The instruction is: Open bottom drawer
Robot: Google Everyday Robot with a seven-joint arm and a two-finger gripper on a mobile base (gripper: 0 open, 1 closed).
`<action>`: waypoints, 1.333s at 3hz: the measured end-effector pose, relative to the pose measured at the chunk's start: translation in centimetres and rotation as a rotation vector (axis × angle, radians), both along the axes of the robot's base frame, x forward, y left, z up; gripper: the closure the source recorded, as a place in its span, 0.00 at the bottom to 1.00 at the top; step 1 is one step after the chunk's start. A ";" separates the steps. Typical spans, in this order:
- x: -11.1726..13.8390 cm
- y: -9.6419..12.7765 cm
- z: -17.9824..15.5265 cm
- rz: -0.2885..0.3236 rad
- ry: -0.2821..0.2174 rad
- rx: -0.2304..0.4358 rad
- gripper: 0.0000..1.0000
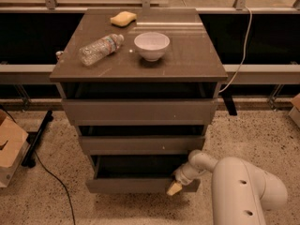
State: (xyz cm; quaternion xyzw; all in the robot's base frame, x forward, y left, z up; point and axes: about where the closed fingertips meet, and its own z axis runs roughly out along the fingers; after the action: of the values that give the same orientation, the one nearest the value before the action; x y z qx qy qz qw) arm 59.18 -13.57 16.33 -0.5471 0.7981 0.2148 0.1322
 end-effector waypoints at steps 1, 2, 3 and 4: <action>-3.0 0.7 -0.5 0.039 0.034 0.009 0.59; -4.3 1.0 -0.5 0.038 0.059 0.014 0.83; -4.3 1.0 -0.3 0.038 0.059 0.014 0.72; -4.3 1.0 -0.3 0.038 0.060 0.014 0.48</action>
Offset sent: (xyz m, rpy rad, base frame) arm -0.1058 0.0228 -0.0177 0.0357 0.1873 0.0123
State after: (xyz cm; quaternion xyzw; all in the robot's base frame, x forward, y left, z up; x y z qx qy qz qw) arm 54.84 -12.56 15.99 -0.5545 0.7897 0.2392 0.1081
